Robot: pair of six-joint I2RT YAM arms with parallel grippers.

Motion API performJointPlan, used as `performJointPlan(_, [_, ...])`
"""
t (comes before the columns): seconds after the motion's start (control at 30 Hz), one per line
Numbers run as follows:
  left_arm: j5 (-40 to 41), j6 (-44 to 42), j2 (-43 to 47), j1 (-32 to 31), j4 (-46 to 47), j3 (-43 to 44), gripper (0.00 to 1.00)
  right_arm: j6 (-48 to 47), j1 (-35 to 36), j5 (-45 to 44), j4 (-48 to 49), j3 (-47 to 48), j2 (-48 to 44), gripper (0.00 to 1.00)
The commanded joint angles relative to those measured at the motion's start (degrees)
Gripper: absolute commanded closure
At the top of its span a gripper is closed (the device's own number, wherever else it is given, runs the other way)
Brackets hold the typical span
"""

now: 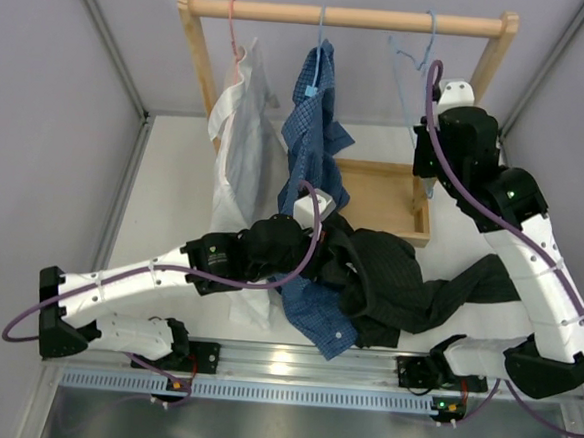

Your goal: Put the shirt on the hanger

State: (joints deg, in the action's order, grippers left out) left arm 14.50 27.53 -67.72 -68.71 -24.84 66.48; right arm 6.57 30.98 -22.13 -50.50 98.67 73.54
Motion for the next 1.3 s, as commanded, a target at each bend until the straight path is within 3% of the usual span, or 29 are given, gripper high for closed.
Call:
performJointPlan(0.0, [0.88, 0.60, 1.02, 0.06, 0.06, 3.38, 1.00, -2.43, -0.66, 2.35, 5.24, 3.97, -2.35, 1.00])
performJointPlan(0.23, [0.00, 0.86, -0.57, 0.06, -1.09, 6.47, 1.00, -4.72, -1.01, 4.99, 4.89, 12.32, -1.82, 1.00])
performJointPlan(0.5, [3.25, 2.79, -2.23, 0.15, -2.93, 8.40, 1.00, -3.76, -1.63, 8.24, 4.19, 13.83, -2.60, 1.00])
performJointPlan(0.6, [4.57, 3.84, -5.30, 0.33, -5.21, 12.61, 1.00, -1.92, -1.63, 10.61, -3.53, 14.88, -5.15, 1.00])
performJointPlan(0.7, [3.79, 5.95, -9.35, 2.52, -6.71, 17.10, 1.00, 1.59, -1.63, 13.68, -8.82, 4.74, -14.71, 1.00])
performJointPlan(0.83, [-3.06, 6.84, -17.41, 7.97, -6.71, 23.86, 1.00, 4.50, -1.54, 18.25, -18.63, -2.60, -28.15, 1.00])
performJointPlan(1.03, [-7.03, 7.10, -30.25, 13.86, -7.94, 36.26, 1.00, 7.31, -1.54, 22.91, -29.99, -3.31, -37.48, 1.00])
performJointPlan(1.27, [-8.00, 8.24, -38.44, 17.99, -7.86, 43.90, 1.00, 10.83, -1.71, 30.39, -32.82, -11.12, -45.41, 1.00])
